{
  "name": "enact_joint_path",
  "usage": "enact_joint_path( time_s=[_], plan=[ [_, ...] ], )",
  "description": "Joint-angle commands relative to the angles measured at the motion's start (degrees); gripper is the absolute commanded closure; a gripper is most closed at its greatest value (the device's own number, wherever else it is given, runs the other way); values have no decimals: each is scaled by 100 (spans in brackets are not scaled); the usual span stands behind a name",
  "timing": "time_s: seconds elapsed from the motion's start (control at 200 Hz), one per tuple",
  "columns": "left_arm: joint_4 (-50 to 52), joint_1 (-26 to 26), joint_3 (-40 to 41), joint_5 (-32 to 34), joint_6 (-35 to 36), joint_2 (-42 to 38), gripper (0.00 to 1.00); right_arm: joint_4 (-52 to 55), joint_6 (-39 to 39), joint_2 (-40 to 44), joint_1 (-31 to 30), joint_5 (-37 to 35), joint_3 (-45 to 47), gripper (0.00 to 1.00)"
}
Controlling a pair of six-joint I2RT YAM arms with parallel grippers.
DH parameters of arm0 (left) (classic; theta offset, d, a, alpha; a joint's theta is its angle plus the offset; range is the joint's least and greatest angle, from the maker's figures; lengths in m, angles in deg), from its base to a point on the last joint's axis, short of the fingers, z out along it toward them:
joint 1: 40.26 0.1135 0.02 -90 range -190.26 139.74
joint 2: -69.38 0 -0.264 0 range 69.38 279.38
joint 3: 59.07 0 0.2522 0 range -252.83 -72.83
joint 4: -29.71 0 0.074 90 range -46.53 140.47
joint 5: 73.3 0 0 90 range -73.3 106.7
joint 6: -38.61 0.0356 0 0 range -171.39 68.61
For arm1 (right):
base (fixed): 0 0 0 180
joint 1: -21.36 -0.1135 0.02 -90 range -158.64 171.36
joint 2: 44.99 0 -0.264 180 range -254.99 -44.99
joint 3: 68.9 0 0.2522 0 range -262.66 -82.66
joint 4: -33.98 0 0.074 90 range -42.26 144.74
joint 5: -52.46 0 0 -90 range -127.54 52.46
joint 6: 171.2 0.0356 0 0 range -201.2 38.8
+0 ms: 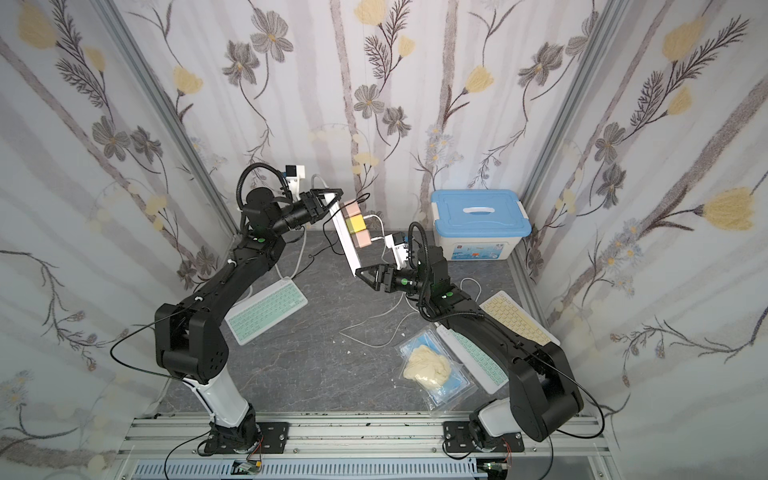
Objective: Unplug the wireless keyboard
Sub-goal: Pick up the socket from the center of the board, then remove the plug from the socket.
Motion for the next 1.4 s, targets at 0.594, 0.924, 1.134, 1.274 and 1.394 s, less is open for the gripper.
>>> enact_joint_path(
  time_s=[0.594, 0.924, 1.134, 1.274, 1.394],
  plan=[
    [754, 25, -180, -135, 1151, -145, 100, 2105, -2040, 1347, -276, -1394, 19, 4],
    [1141, 34, -216, -254, 1534, -220, 100, 2327, -2086, 1601, 125, -1894, -450, 4],
    [1152, -43, -267, -823, 1742, -263, 100, 1942, -1833, 1170, 933, -709, -1033, 4],
    [1669, -139, -368, -1301, 2410, -411, 100, 1319, -1309, 626, 1597, 708, -1486, 1],
    [2471, -250, -539, -1674, 3307, -529, 100, 1401, -1492, -17, 1708, 1465, -2094, 1]
  ],
)
